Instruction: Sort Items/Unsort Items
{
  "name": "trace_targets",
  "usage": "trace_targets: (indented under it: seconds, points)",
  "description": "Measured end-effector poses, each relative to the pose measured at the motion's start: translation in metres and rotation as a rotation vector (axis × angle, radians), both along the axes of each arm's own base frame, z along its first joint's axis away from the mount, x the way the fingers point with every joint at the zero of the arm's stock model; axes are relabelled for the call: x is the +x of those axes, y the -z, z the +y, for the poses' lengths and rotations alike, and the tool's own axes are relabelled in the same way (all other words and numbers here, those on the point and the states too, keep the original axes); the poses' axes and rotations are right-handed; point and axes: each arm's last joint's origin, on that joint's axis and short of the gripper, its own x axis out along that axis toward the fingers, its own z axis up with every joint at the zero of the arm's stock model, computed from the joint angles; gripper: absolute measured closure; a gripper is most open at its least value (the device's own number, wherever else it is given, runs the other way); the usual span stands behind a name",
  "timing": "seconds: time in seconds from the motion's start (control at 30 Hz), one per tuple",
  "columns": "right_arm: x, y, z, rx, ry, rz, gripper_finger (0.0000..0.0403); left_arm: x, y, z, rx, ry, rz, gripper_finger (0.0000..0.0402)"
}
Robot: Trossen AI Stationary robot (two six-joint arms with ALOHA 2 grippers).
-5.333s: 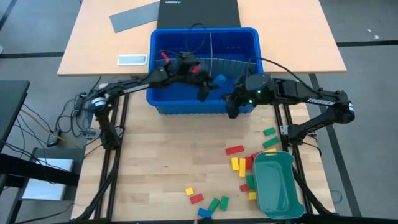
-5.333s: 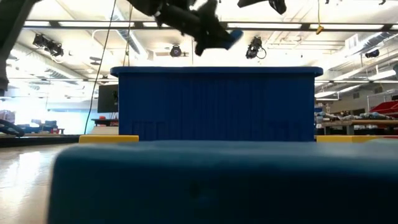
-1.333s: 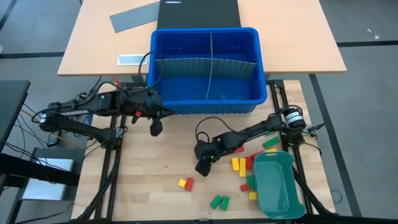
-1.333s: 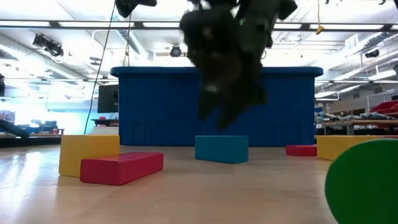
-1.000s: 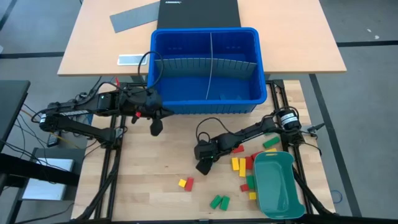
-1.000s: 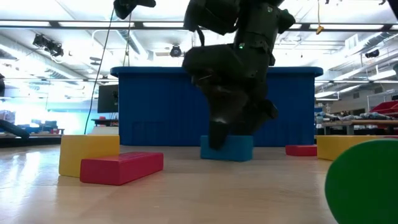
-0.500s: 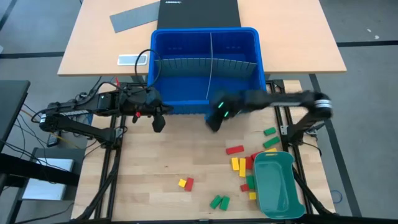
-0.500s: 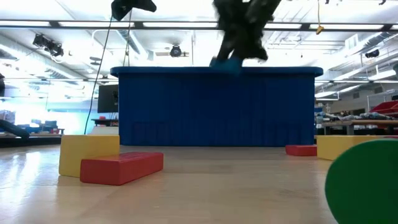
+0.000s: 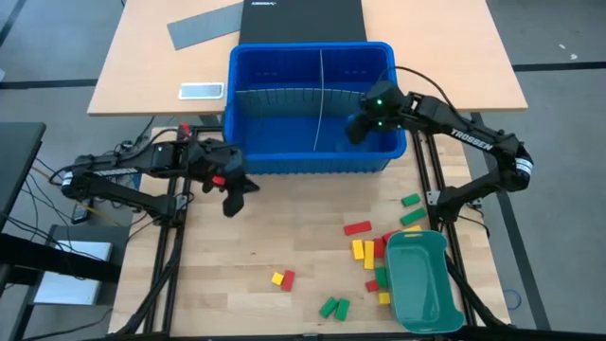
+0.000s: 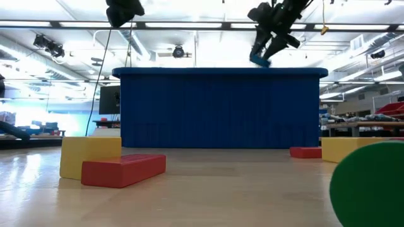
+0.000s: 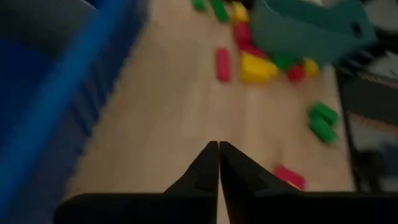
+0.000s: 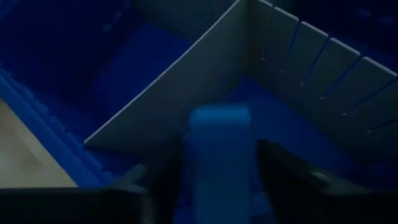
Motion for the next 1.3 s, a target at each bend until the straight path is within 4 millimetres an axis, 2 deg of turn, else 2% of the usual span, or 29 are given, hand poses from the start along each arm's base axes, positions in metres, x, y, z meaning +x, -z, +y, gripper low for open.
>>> trace_targets:
  seconds: [0.13, 0.2, 0.27, 0.37, 0.57, 0.67, 0.87, 1.03, 1.3]
  points:
    - [-0.001, -0.001, 0.002, 0.02, -0.017, -0.019, 0.0075, 0.006, 0.004, -0.014, -0.065, 0.133, 0.023, 0.0345]
    - [0.0, -0.003, 0.006, 0.017, -0.03, -0.027, 0.0042, 0.012, 0.009, -0.026, -0.071, 0.189, 0.048, 0.0322]
    - [-0.001, -0.003, 0.008, 0.021, -0.03, -0.025, 0.0027, 0.019, 0.014, -0.039, -0.07, 0.244, 0.064, 0.0297]
    - [0.0, -0.004, 0.013, 0.02, -0.049, -0.022, 0.0026, 0.034, 0.028, -0.06, -0.045, 0.3, 0.118, 0.026]
    - [-0.005, -0.005, 0.023, 0.015, -0.101, 0.03, 0.0057, 0.07, 0.059, -0.104, -0.009, 0.356, 0.128, 0.0201]
    - [-0.007, -0.008, 0.025, -0.004, -0.122, 0.029, 0.007, 0.084, 0.081, -0.122, -0.019, 0.36, 0.188, 0.0188]
    - [-0.009, -0.01, 0.025, -0.027, -0.167, 0.036, 0.0083, 0.097, 0.121, -0.154, -0.045, 0.366, 0.3, 0.0183]
    - [-0.009, -0.01, 0.026, -0.038, -0.184, 0.045, 0.0085, 0.104, 0.139, -0.17, -0.034, 0.361, 0.304, 0.0183]
    - [-0.009, -0.01, 0.026, -0.048, -0.202, 0.056, 0.0083, 0.109, 0.154, -0.174, 0.003, 0.34, 0.33, 0.0183]
